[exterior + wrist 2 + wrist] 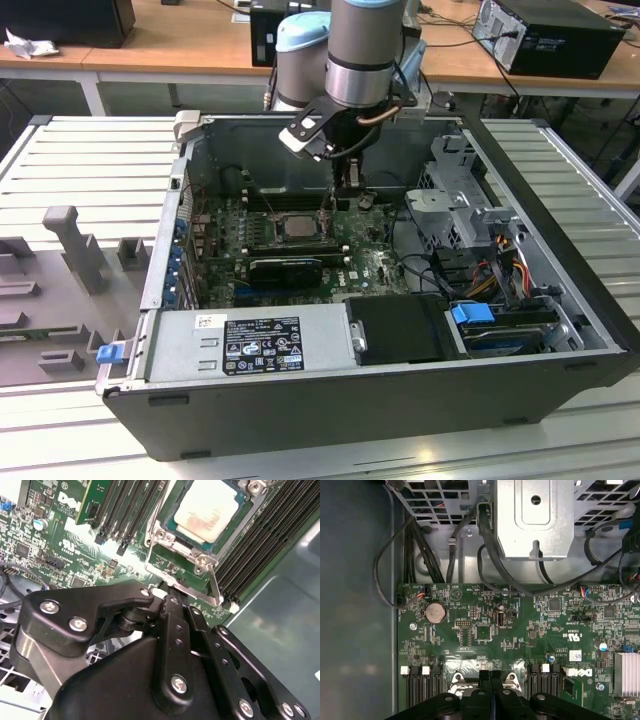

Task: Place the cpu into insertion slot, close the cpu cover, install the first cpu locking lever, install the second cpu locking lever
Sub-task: 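Close the cpu cover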

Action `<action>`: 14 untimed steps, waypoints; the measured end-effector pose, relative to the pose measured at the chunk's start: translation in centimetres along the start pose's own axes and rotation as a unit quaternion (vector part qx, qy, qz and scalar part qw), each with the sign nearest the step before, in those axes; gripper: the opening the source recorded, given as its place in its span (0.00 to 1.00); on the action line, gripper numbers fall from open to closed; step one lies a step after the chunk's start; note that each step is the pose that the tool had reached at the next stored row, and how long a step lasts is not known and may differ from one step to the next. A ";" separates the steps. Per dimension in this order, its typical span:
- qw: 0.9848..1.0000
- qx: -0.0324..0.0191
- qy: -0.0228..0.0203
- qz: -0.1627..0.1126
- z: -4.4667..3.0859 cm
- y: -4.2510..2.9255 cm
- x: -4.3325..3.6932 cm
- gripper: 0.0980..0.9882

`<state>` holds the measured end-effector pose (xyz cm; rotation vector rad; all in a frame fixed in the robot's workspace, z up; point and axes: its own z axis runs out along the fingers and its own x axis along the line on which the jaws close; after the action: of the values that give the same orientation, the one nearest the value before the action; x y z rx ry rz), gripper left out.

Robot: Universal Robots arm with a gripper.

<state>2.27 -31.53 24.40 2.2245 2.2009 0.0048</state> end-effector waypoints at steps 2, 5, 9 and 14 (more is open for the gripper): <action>1.000 0.000 0.000 0.000 -0.01 -0.53 0.00 0.01; 1.000 -0.001 0.000 0.000 0.02 -1.61 -0.01 0.01; 1.000 -0.001 0.000 -0.001 1.13 -1.69 -0.01 0.01; 1.000 0.000 0.004 -0.002 1.60 -2.34 0.09 0.01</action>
<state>-0.06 -31.42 22.77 2.2237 2.2096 0.0154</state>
